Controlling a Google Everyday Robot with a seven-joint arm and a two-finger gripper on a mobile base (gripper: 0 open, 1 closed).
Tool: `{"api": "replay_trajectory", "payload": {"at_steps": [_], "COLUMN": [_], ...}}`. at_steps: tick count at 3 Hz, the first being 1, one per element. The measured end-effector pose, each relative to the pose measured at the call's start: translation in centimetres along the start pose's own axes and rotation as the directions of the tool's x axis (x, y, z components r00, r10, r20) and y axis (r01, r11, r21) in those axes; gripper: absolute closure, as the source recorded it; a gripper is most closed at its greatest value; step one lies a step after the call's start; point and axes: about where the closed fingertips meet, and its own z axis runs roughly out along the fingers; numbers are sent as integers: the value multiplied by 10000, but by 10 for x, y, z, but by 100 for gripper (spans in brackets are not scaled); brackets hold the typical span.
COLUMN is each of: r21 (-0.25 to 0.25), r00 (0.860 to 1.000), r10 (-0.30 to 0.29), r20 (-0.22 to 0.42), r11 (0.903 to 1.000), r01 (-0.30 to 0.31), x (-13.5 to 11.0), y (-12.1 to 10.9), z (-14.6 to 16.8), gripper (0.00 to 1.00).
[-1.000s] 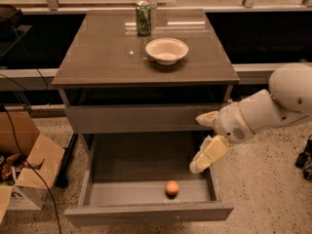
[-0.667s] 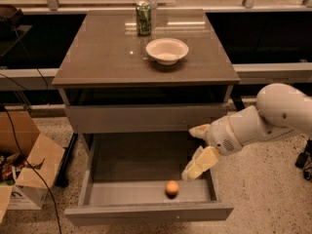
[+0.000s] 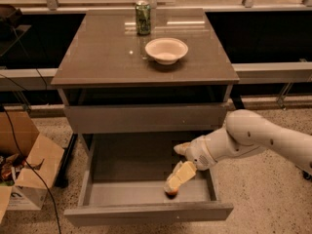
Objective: Pick orange from middle drawer and place on counter
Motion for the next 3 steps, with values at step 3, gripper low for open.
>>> {"api": "replay_trajectory", "payload": {"at_steps": [3], "r21": [162], "r00": [9965], "r10": [801], "r20": [-245], "r11": [9967], "r01": [-797], "x": [22], "y": [-23], "z": [37], "gripper": [0]}}
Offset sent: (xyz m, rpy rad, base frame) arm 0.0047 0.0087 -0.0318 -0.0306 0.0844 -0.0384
